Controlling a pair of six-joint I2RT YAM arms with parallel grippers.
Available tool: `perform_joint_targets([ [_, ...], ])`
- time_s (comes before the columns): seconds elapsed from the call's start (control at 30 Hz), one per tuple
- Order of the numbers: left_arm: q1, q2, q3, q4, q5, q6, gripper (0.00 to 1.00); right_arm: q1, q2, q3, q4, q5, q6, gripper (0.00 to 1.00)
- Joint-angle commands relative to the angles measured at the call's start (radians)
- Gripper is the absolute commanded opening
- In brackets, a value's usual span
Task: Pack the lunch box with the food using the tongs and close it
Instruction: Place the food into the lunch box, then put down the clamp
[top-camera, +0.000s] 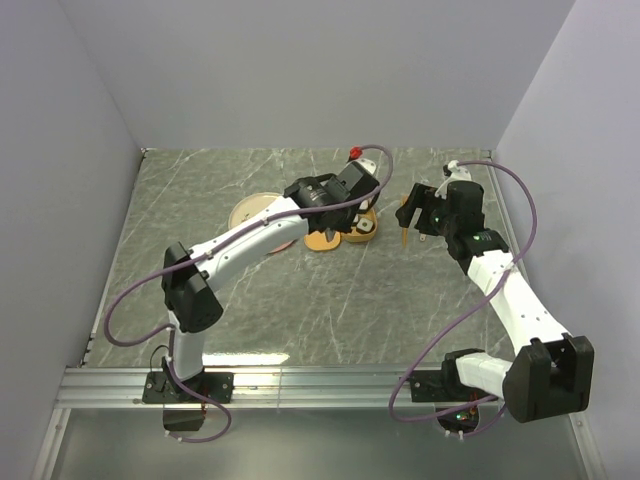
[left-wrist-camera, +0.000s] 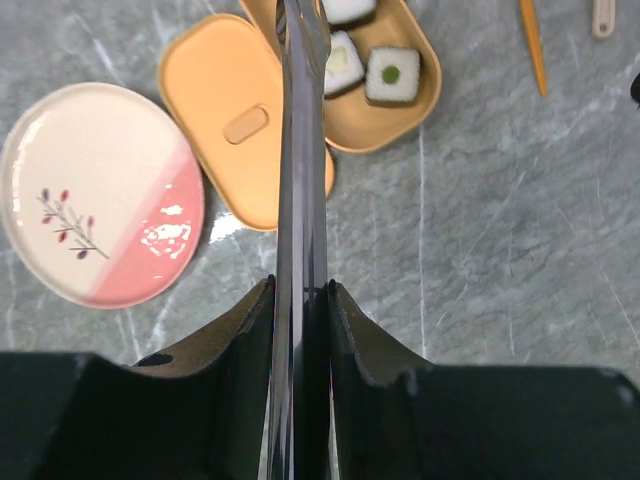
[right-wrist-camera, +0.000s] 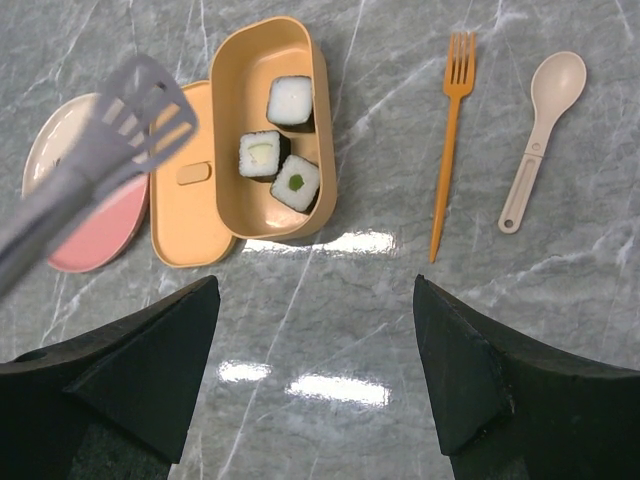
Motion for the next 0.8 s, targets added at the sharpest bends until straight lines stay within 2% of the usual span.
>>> perform_joint_targets([
  [0.0,0.009,-0.096,0.009,0.023,-0.088,0.014,0.31,-0.008,0.006,0.021,0.033,-0.01,0.0,0.85],
  [0.1,0.047,-0.154,-0.086,0.063,-0.11,0.009,0.32,-0.006,0.012,0.029,0.033,-0.01,-0.002,0.85],
  [0.3,0.223,-0.312,-0.335,0.181,-0.163,0.06,0.32,-0.008,0.019,0.04,0.027,-0.01,-0.013,0.85],
  [0.53,0.436,-0.452,-0.62,0.376,-0.229,0.191,0.33,-0.006,0.027,0.054,0.029,-0.017,-0.013,0.85],
  [0.77,0.553,-0.516,-0.826,0.565,-0.22,0.305,0.33,-0.008,0.024,0.054,0.024,-0.014,-0.014,0.85],
])
